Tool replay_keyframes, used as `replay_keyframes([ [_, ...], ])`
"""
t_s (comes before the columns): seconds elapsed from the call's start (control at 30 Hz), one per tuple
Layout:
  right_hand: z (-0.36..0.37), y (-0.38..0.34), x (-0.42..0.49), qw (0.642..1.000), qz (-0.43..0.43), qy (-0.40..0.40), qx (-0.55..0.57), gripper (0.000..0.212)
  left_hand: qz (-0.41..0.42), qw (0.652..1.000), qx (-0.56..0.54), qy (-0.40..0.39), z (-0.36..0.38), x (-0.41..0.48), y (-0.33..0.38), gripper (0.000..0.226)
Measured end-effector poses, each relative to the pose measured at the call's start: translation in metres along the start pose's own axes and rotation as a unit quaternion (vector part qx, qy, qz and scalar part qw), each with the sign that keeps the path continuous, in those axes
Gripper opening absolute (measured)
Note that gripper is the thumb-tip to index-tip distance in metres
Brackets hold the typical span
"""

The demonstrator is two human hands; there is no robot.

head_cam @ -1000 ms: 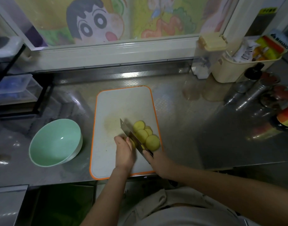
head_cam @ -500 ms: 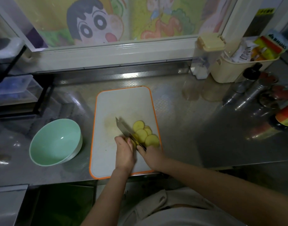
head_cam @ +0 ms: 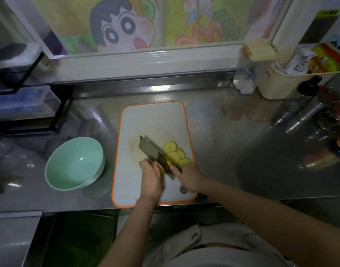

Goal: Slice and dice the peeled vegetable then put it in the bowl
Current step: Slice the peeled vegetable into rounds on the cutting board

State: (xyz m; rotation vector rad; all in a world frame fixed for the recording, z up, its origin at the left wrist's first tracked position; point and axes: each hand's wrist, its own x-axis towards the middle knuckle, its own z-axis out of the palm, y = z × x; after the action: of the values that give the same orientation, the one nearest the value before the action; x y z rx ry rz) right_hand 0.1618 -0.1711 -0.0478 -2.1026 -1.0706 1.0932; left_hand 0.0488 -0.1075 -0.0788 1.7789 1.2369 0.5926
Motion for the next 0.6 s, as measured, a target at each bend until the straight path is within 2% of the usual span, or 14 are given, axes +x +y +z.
replay_keyframes([
  [0.07,0.004,0.009,0.011,1.0,-0.008,0.01,0.007,0.046,0.01,1.0,0.001,0.002,-0.001,0.001,0.0,0.008],
  [0.27,-0.002,-0.008,0.0,0.998,-0.009,0.051,0.022,0.041,0.021,0.999,0.022,0.026,-0.005,-0.002,0.003,0.014],
  [0.43,-0.013,-0.017,-0.013,0.999,-0.002,0.032,0.031,0.033,0.011,1.0,0.007,0.014,-0.008,-0.005,0.003,0.028],
  [0.6,-0.024,-0.027,-0.03,0.999,-0.003,0.025,0.04,0.039,-0.014,0.999,-0.039,0.026,-0.005,-0.005,0.0,0.032],
])
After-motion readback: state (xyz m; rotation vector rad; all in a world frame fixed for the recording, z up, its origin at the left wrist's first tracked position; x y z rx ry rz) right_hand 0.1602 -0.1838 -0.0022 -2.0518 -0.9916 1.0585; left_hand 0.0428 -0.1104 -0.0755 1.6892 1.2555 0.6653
